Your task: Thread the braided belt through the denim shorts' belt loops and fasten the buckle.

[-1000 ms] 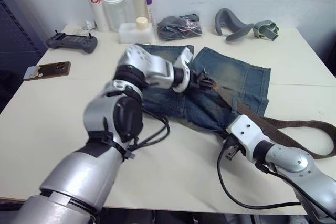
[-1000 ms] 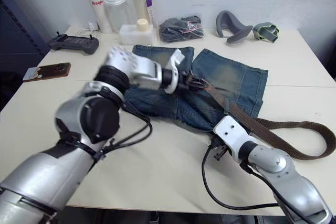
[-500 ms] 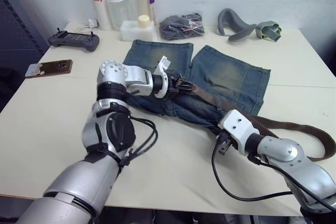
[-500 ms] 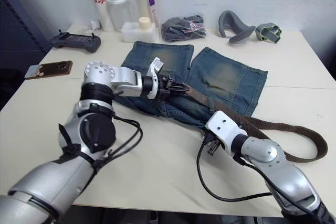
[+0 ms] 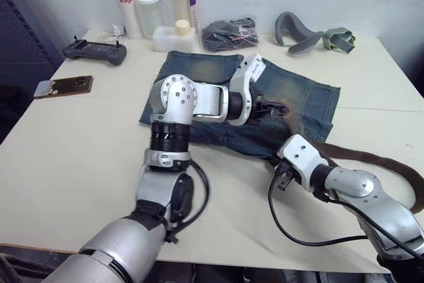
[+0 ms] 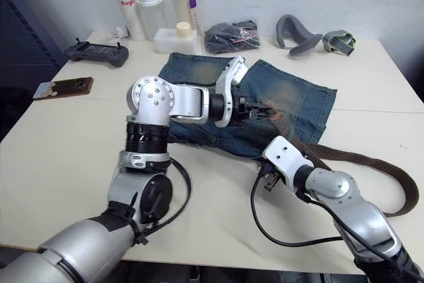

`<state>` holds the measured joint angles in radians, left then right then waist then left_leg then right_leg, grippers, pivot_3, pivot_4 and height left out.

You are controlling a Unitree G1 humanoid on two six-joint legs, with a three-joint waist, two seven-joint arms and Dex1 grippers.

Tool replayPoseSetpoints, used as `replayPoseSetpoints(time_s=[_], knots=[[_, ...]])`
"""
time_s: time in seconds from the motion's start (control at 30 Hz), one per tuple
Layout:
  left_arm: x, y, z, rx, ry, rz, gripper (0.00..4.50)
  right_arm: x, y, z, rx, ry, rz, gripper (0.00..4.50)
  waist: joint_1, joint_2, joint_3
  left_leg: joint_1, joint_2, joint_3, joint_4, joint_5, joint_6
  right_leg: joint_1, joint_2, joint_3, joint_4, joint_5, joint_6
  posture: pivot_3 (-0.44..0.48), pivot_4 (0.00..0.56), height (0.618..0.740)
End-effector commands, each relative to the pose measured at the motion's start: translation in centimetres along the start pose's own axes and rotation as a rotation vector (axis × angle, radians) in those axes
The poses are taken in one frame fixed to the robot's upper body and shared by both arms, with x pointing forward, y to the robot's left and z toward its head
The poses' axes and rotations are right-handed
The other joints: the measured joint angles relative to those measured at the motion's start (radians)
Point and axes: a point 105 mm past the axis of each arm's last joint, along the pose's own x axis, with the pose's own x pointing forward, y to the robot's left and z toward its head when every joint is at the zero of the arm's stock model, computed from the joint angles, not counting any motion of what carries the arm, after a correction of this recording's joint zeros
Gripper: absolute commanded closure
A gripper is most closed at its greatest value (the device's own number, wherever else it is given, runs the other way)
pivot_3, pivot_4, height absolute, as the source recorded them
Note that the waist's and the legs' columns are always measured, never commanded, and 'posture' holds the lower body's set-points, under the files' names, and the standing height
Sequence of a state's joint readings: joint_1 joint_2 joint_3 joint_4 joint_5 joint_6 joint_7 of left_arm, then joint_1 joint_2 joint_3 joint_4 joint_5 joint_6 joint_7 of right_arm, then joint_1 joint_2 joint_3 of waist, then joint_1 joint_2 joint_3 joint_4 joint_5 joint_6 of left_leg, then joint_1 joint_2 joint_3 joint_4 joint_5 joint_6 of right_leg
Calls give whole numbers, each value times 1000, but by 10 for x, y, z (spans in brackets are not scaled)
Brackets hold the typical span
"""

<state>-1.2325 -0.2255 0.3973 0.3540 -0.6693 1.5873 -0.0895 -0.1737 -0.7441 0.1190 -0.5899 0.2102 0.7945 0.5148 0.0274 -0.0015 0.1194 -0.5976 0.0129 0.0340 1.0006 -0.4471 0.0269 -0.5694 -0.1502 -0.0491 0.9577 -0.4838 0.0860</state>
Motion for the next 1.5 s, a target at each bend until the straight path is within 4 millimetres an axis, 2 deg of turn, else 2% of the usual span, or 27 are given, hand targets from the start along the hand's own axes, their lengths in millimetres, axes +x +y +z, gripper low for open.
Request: replayPoseSetpoints(time_s=[0.03,0.2,0.33,0.43,0.5,0.67,0.8,0.93,1.07,1.13,1.23,1.43,1.5], knots=[[-10,-2,13,34,-25,66,4474,3,1,-4,-2,15,8,4500,-2,0,0,0,-1,0,0,0,1,0,-1,0,0,0,0,0,150,631],[-60,37,41,-17,-175,286,4474,5,1,-4,-5,14,14,4500,-4,-1,1,2,0,0,-1,1,0,-1,0,0,3,0,0,0,150,631],[-81,50,57,-134,-298,326,4474,6,2,-3,-4,11,20,4500,-1,-4,2,1,0,-2,-2,1,-1,-1,0,0,3,0,0,0,150,631],[-86,57,56,-194,-300,339,4474,6,2,-3,-7,10,21,4500,0,-5,1,1,-1,-3,-2,1,-1,0,0,0,1,0,0,0,150,631],[-90,70,48,-246,-294,360,4474,6,1,-3,-10,10,22,4500,-1,-5,1,1,-2,-3,-2,1,-1,0,-1,0,1,0,1,0,150,631],[-85,86,30,-279,-235,389,4474,7,1,-1,-15,6,27,4500,-1,-5,1,2,-1,-3,-2,2,-4,-1,-1,0,2,1,1,0,150,631],[-95,98,22,-277,-191,427,4474,5,0,-2,-20,9,32,4500,-1,-5,1,2,-1,-4,-3,2,-5,-1,-1,0,2,1,1,0,150,631],[-116,109,21,-287,-193,454,2820,2,0,-3,-38,13,49,4500,-2,-4,1,2,-1,-4,-4,1,-7,-1,-1,0,3,1,1,0,150,631],[-137,113,24,-293,-198,468,1052,-2,-1,4,-76,-25,64,4500,0,-4,1,2,-1,-5,-4,2,-8,-1,0,-1,3,1,1,0,150,631],[-149,111,29,-281,-206,461,171,-12,-5,5,-123,-28,100,4500,1,-4,1,2,-2,-6,-4,2,-9,-1,-1,-1,2,1,1,0,150,631],[-166,105,33,-229,-207,443,71,-39,-26,-10,-206,46,166,4500,5,-3,2,0,-3,-7,-4,2,-8,-2,-1,-1,1,1,1,0,150,631],[-159,93,29,-125,-137,391,71,-72,-91,-35,-226,145,175,4500,13,-3,2,-1,-6,-8,-3,1,-8,0,-3,-1,-2,0,0,0,150,631],[-152,90,25,-100,-111,366,0,-82,-112,-48,-220,199,184,3616,13,-2,2,-1,-8,-8,-3,1,-8,0,-5,-1,-1,0,0,0,150,631]])
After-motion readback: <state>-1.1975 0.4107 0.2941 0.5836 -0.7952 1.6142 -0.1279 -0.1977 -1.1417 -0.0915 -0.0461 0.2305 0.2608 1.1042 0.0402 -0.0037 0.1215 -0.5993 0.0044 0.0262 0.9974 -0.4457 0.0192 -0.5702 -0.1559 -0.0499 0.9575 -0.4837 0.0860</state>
